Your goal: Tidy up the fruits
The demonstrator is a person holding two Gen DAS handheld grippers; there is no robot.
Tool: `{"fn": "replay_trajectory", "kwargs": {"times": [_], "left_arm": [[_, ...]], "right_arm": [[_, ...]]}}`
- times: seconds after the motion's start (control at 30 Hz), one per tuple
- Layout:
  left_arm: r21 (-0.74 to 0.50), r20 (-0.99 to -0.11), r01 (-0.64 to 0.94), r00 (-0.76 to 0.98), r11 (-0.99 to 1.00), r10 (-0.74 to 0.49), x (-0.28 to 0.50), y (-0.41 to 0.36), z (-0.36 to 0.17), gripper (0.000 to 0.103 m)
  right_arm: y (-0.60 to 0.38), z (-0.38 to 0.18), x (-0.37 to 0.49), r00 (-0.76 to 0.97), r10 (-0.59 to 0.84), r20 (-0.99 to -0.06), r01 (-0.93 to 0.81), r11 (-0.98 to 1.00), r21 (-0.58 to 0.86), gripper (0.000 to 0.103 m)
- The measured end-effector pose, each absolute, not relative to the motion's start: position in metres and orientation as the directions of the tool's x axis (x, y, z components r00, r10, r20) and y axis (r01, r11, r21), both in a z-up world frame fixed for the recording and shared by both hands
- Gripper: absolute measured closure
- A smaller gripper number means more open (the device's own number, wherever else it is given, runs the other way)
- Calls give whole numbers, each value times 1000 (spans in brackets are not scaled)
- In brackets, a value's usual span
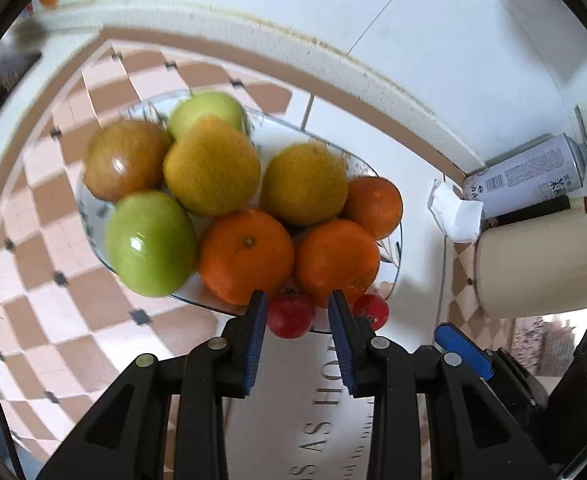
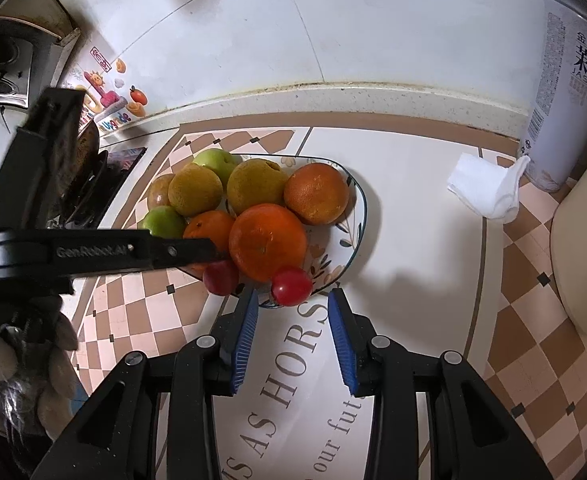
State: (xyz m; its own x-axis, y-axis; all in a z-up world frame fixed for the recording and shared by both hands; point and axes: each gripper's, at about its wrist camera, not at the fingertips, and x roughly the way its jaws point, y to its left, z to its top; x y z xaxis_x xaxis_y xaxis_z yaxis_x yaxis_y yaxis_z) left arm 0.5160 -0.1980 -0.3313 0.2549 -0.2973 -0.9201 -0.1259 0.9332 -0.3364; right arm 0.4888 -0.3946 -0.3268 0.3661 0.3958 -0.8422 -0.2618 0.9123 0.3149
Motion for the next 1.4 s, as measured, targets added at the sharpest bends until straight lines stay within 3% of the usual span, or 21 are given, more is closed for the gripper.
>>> {"fn": "replay_trajectory", "kwargs": {"times": [0.03,0.1,0.17,0.33,0.4,0.43,0.47,0.7,0.9,1.4], "left_arm": [[-301,-926,-111,271,947,-263,514,-198,-325,74],[-211,-940,-89,292,973,-177,509,-199,-316,70],[-135,-945,-66,310,989,-108,504,-200,-310,61],[-3,-935,-1,354,1000,-3,480,-197,-297,59],[17,-934,8,358,1000,13,470,-192,-292,44],[22,-933,8,359,1000,18,467,-189,-290,28],[27,-932,6,362,1000,23,462,-187,-287,18],[-20,-917,30,397,999,-30,426,-166,-257,16],[9,-868,101,495,995,-42,375,-149,-213,16],[24,-730,135,679,991,-75,213,-86,-96,16]], "right_arm": [[-394,-327,488,365,388,-846,-258,916,308,51],[-391,-326,486,370,349,-861,-237,931,276,27],[-388,-323,483,379,306,-873,-212,947,240,12],[-388,-309,473,410,201,-890,-117,979,167,12],[-387,-300,466,419,197,-886,-96,980,173,12],[-386,-296,462,422,192,-886,-89,981,171,12],[-383,-290,456,430,184,-884,-83,983,164,12],[-364,-247,412,488,156,-859,-51,987,150,11],[-343,-202,354,550,115,-827,-16,992,127,11],[-274,-83,152,700,42,-713,62,991,120,10]]}}
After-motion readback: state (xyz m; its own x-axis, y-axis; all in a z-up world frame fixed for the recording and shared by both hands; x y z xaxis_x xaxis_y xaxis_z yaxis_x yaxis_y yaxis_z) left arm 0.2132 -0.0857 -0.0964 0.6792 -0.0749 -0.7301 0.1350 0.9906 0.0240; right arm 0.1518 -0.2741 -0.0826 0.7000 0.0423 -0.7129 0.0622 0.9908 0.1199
